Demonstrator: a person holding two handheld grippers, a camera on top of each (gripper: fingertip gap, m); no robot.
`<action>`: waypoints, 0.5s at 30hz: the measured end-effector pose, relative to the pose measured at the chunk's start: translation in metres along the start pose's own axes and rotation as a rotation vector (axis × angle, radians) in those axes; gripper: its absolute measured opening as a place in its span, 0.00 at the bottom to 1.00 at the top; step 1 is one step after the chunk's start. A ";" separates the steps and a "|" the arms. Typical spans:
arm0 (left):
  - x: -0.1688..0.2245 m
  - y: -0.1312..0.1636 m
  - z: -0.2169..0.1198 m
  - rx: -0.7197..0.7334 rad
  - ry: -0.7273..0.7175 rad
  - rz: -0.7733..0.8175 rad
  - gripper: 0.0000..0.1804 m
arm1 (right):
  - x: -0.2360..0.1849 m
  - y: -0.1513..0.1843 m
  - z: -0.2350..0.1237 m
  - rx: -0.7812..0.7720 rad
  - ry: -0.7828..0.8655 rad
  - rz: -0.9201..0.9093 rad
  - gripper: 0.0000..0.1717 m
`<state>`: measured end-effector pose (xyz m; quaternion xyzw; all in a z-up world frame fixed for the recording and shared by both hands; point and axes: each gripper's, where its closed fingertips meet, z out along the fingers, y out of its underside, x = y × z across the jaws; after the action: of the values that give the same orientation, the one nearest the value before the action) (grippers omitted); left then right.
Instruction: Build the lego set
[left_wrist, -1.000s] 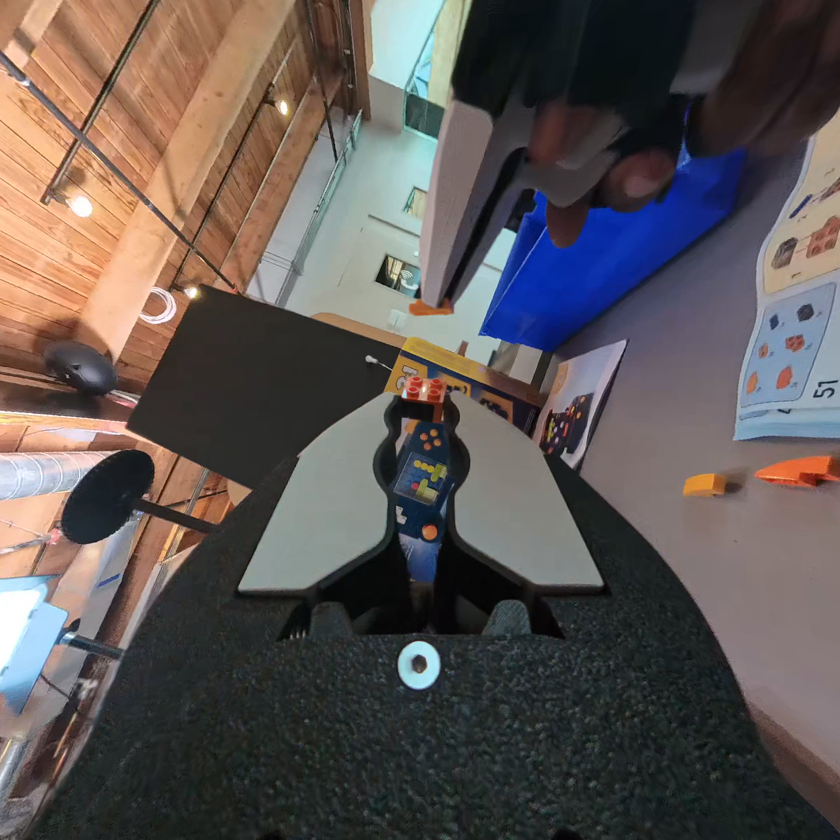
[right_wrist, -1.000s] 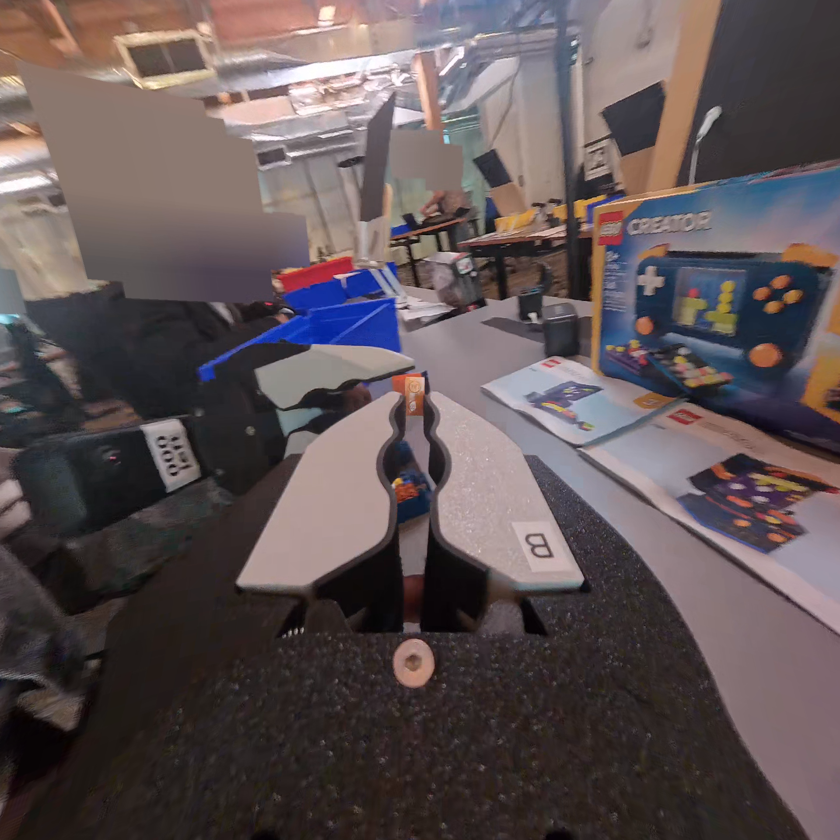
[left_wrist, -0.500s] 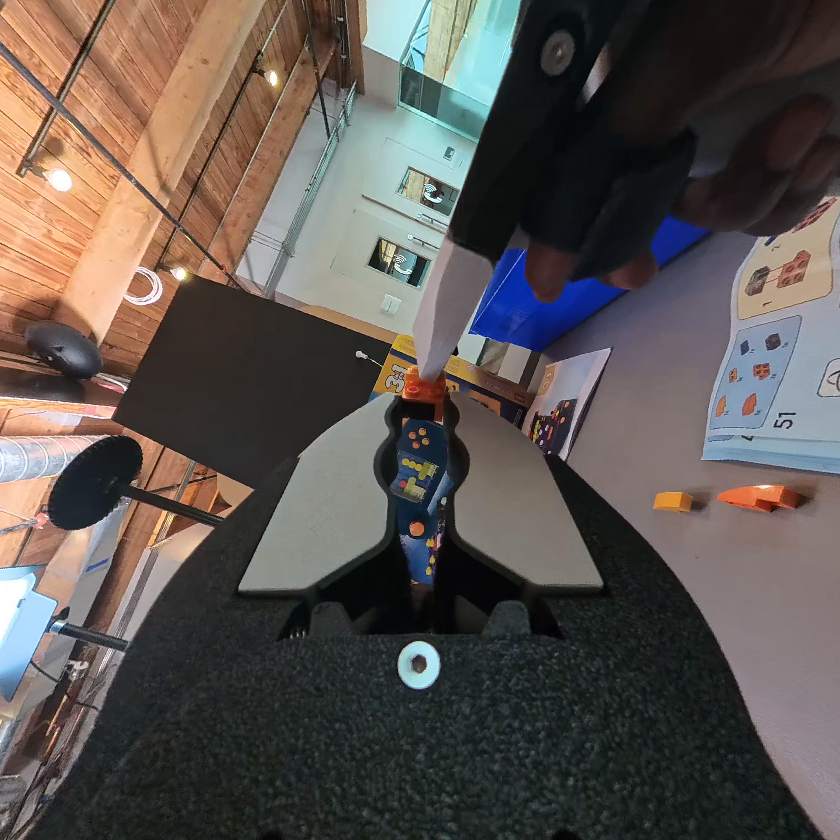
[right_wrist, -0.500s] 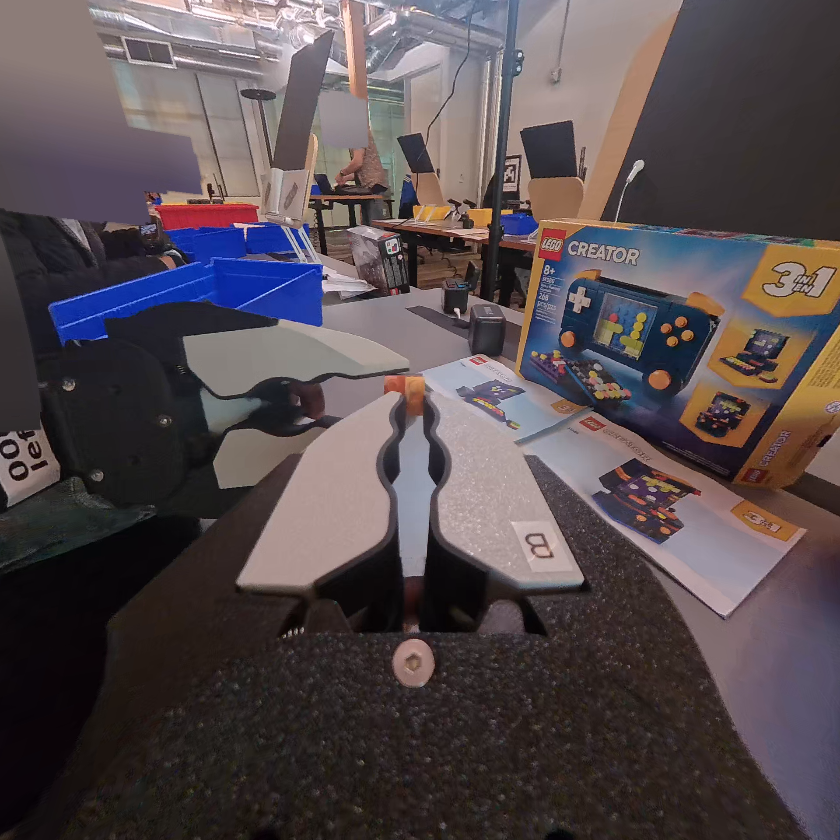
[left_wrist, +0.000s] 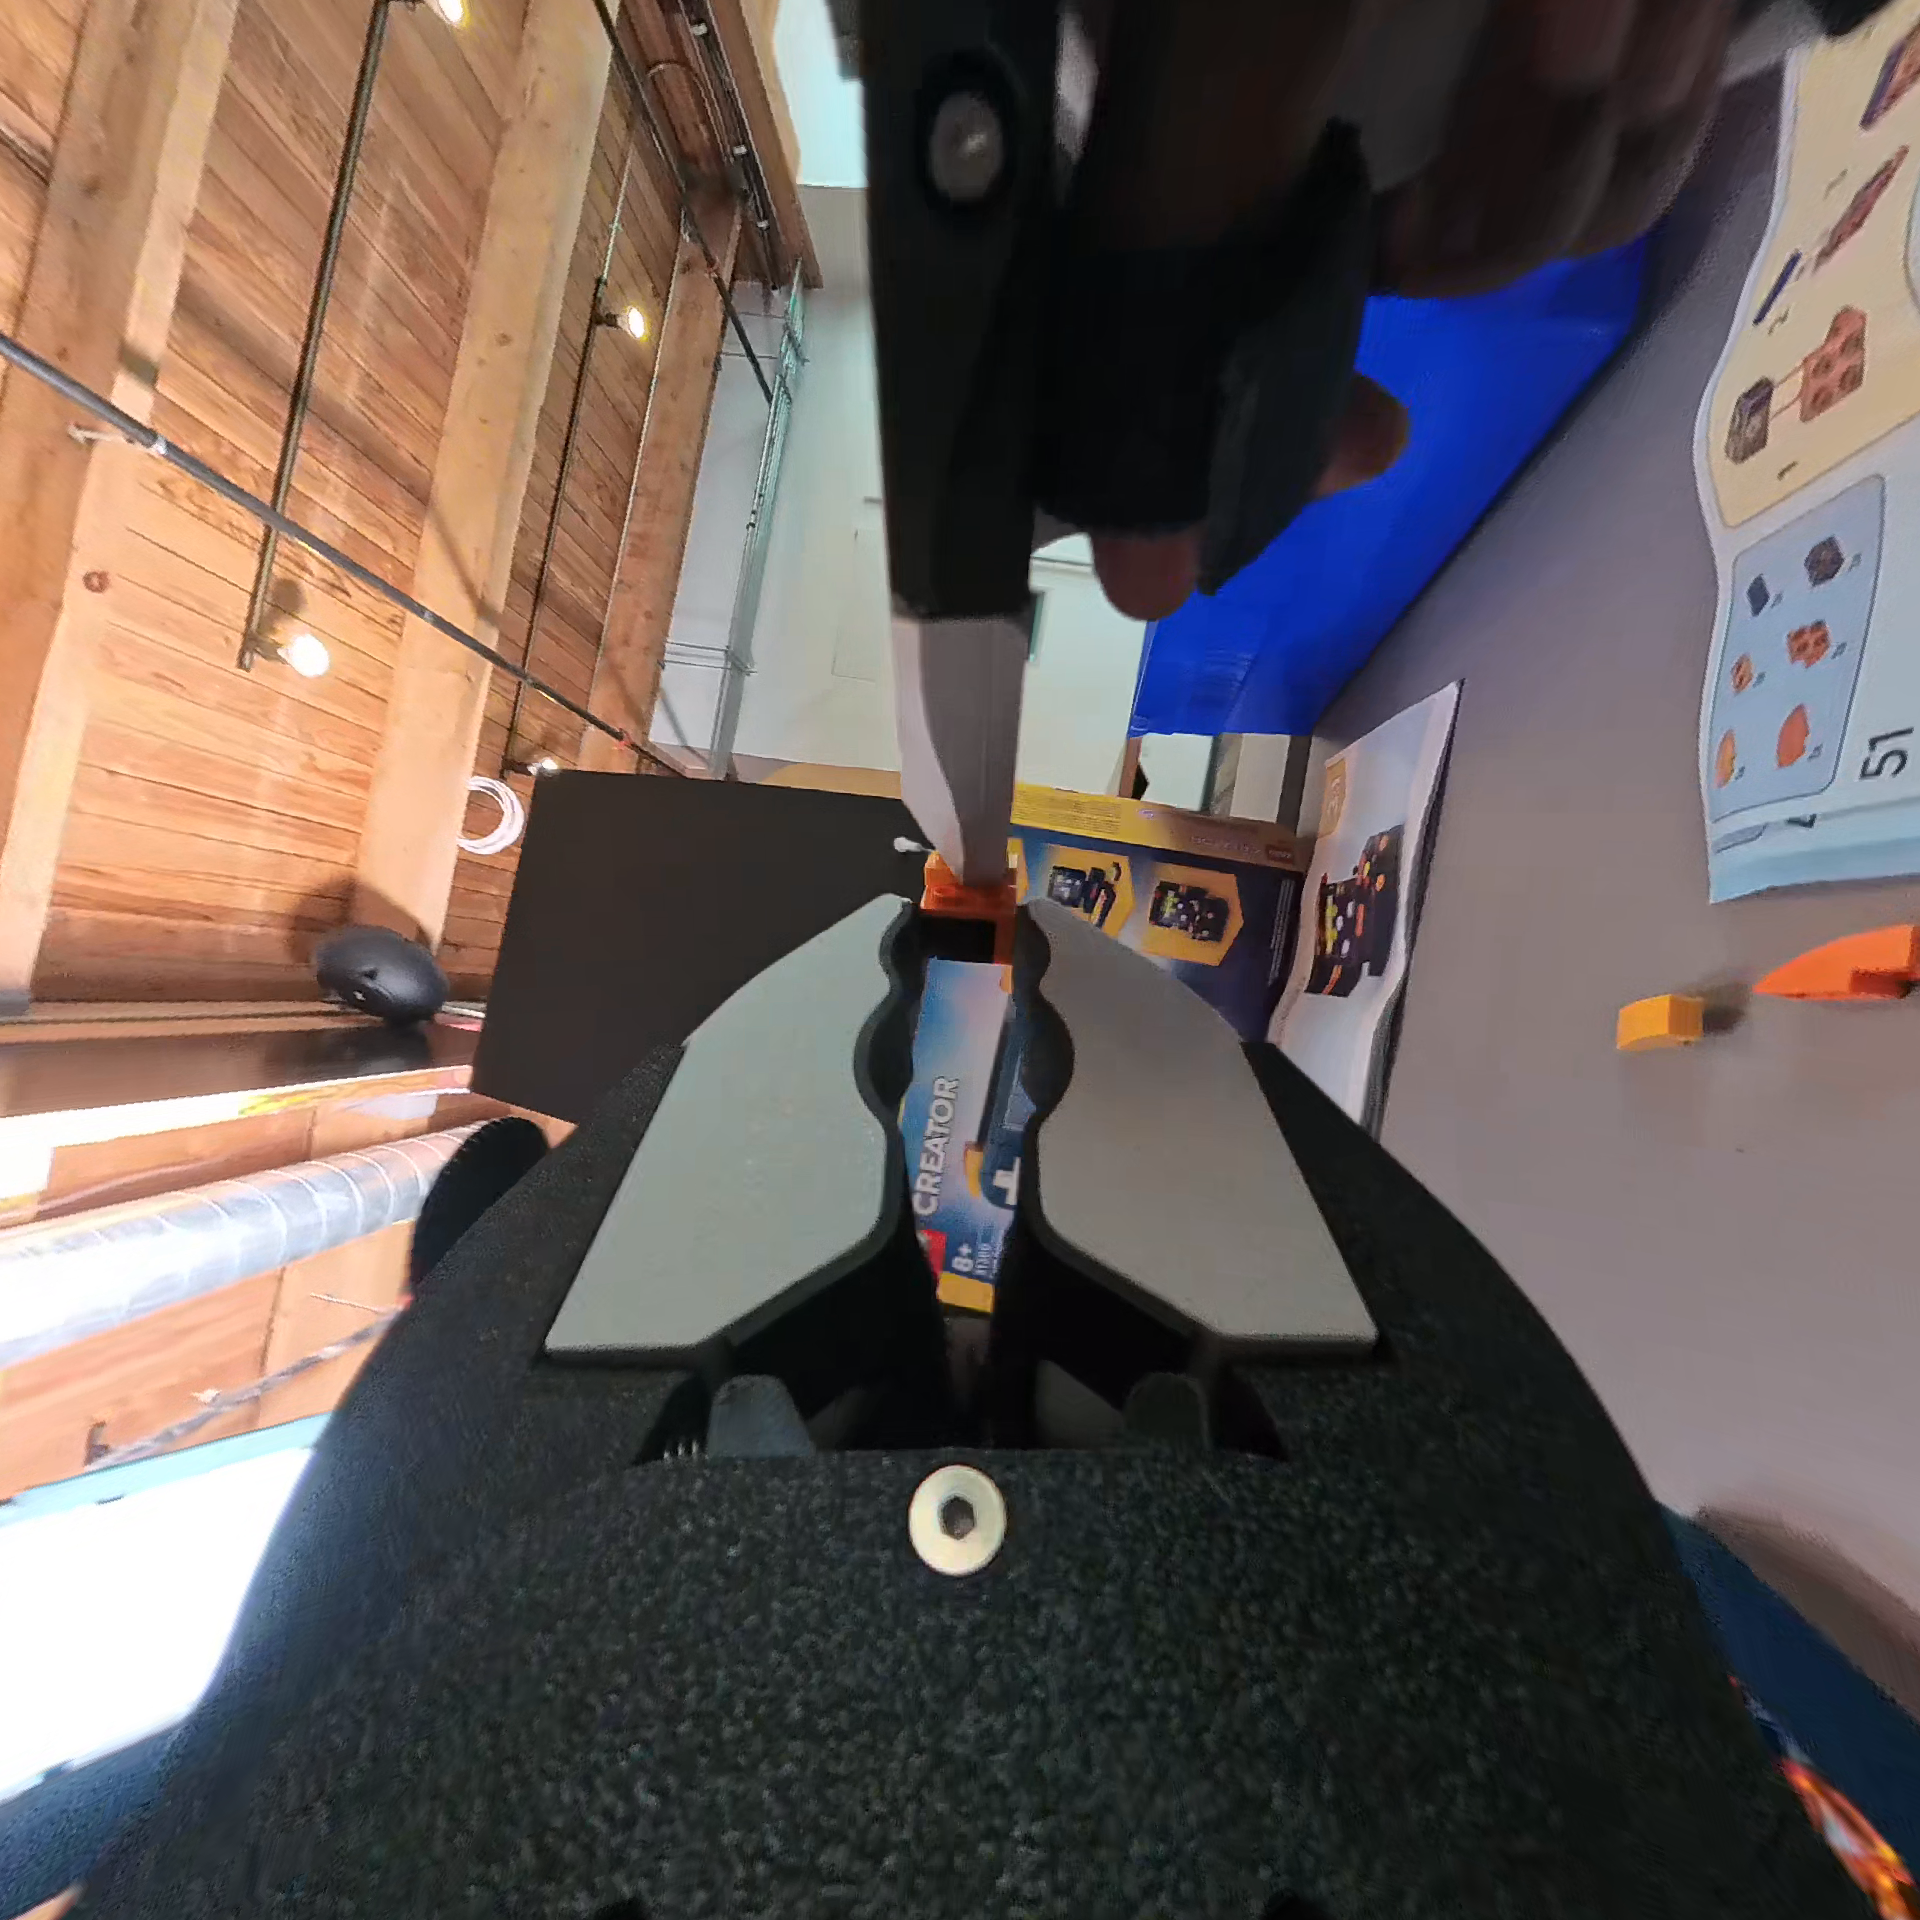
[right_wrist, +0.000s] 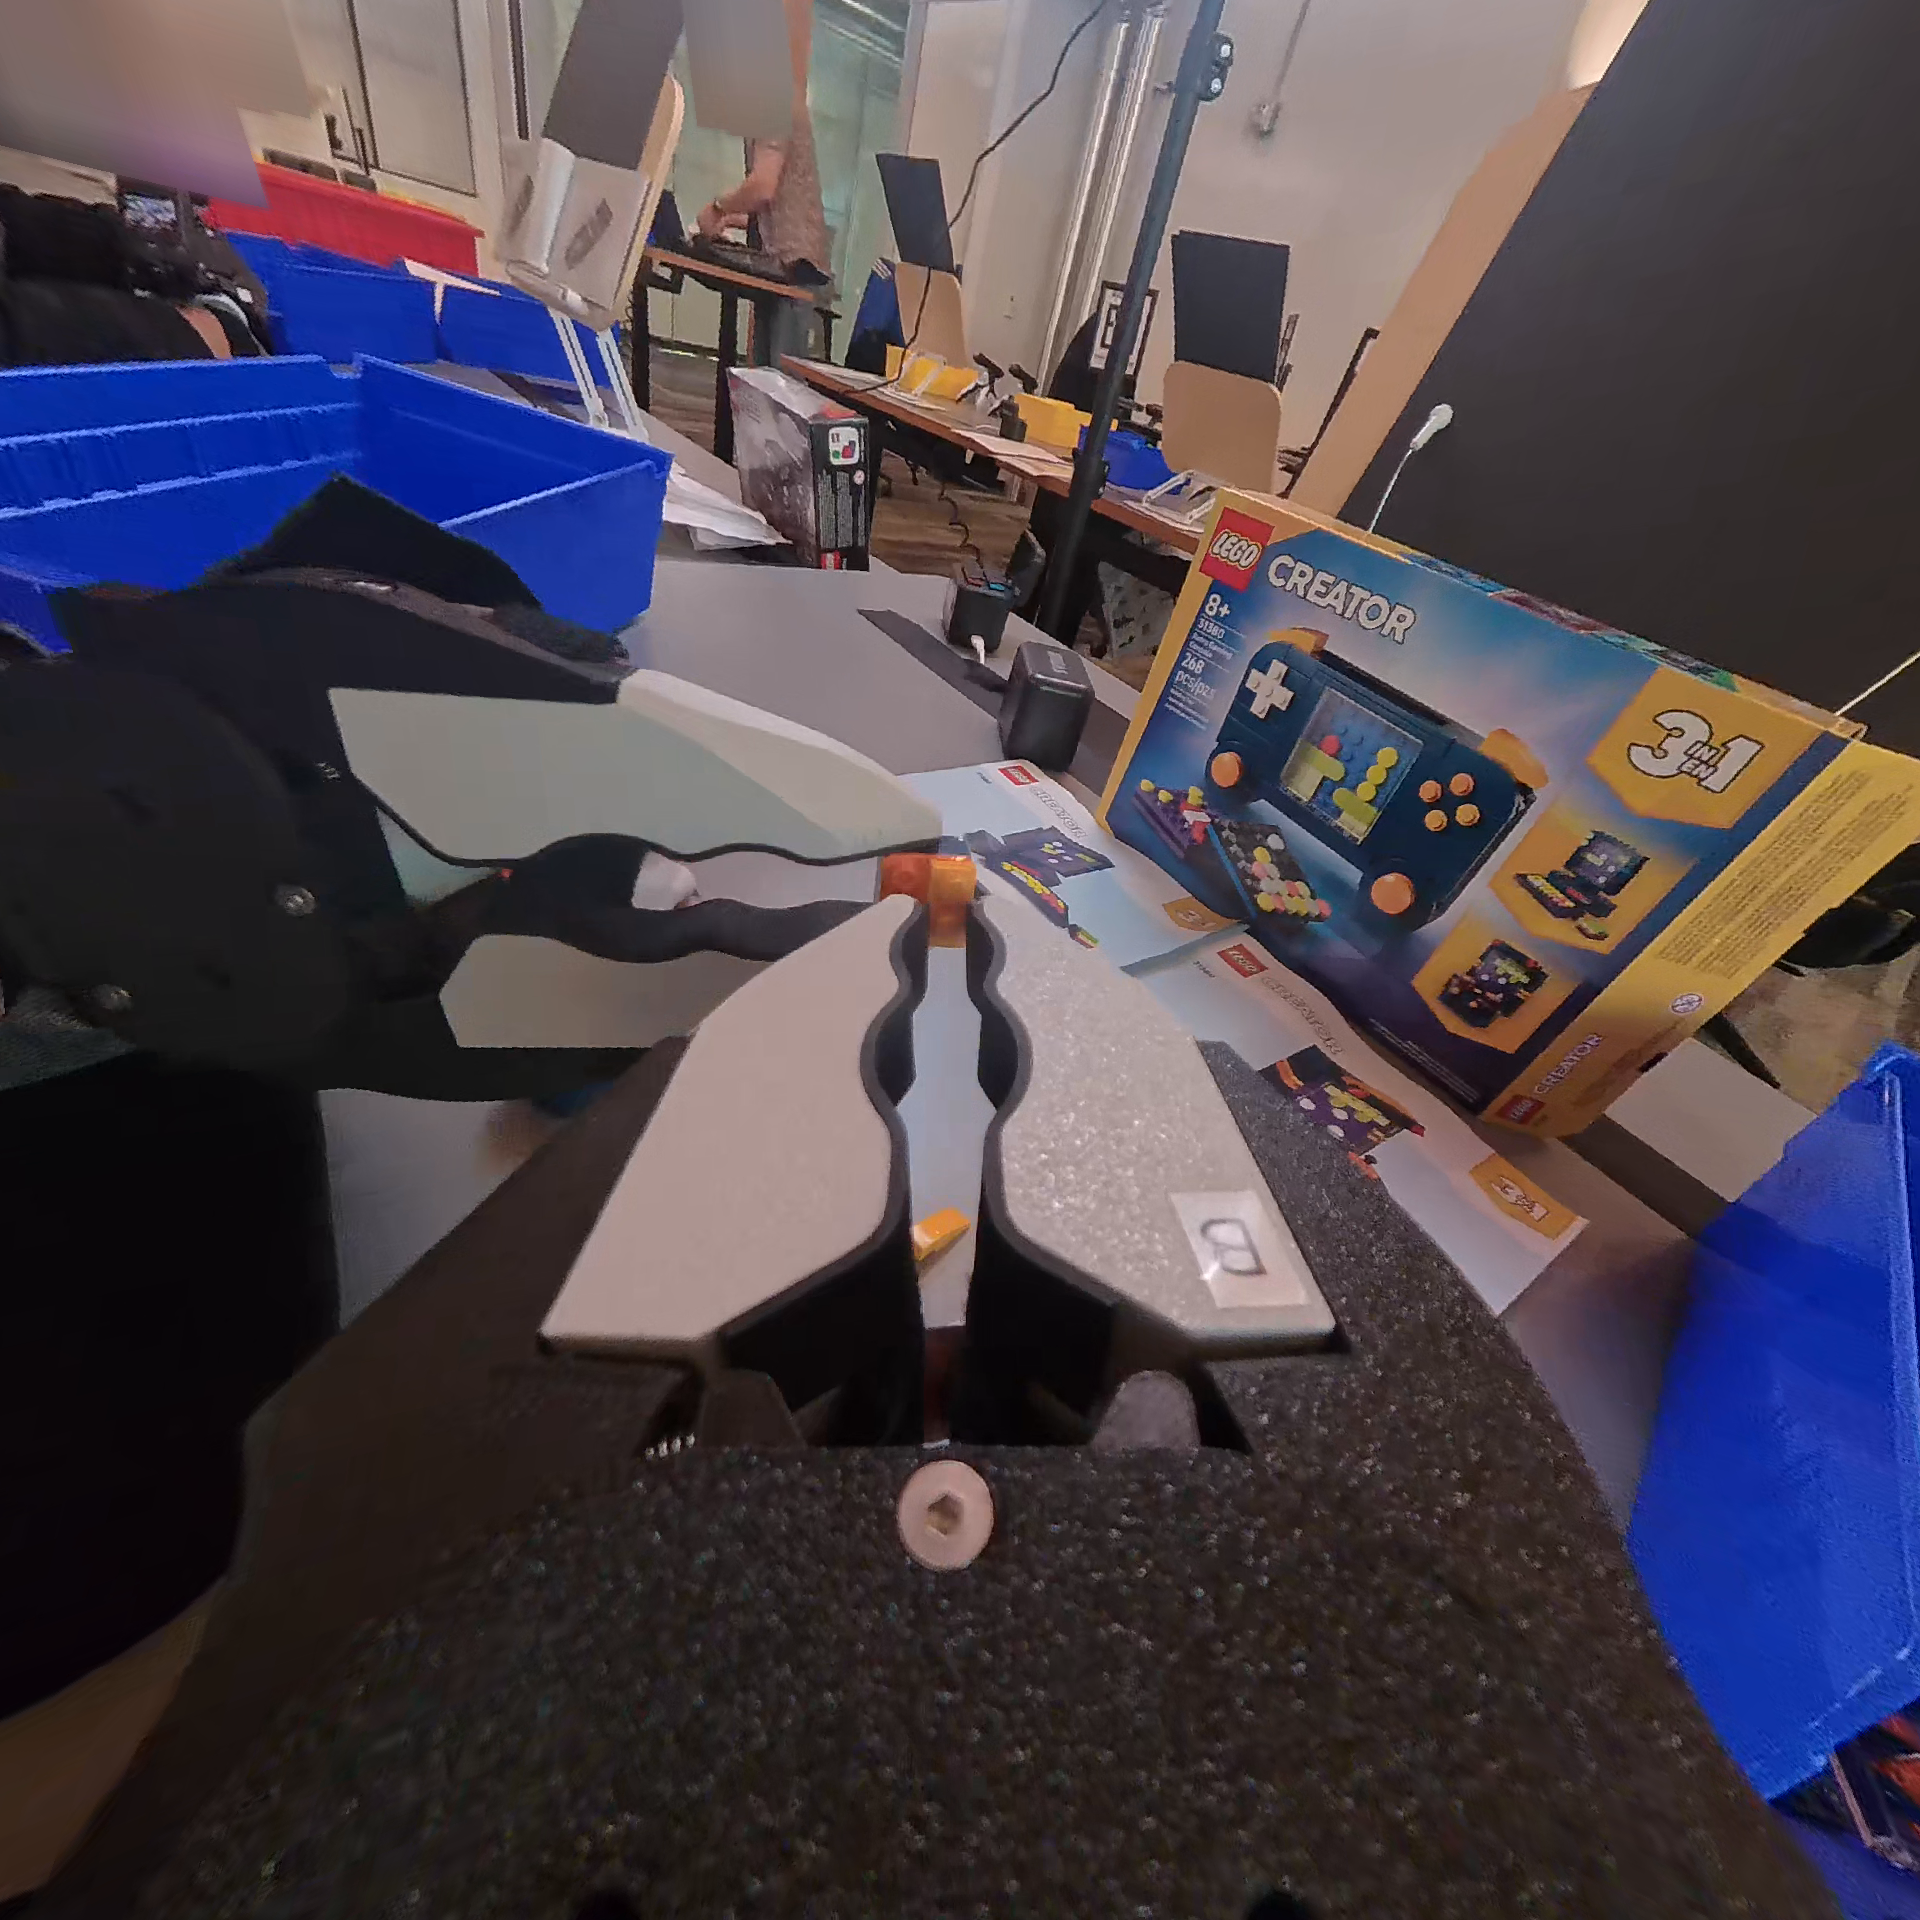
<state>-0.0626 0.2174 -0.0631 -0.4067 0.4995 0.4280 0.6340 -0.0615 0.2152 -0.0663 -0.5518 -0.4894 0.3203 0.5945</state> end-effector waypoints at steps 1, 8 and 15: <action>0.001 0.000 0.000 -0.003 0.000 0.027 0.08 | 0.000 0.001 0.000 -0.006 -0.001 -0.002 0.04; 0.004 -0.003 -0.003 0.050 0.012 0.076 0.08 | -0.003 0.004 -0.002 -0.044 -0.026 -0.041 0.04; -0.001 -0.003 -0.002 0.119 0.069 -0.239 0.09 | -0.003 -0.002 -0.005 -0.027 -0.085 0.000 0.04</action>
<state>-0.0604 0.2144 -0.0627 -0.4394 0.4936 0.3050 0.6858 -0.0584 0.2100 -0.0645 -0.5457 -0.5182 0.3369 0.5658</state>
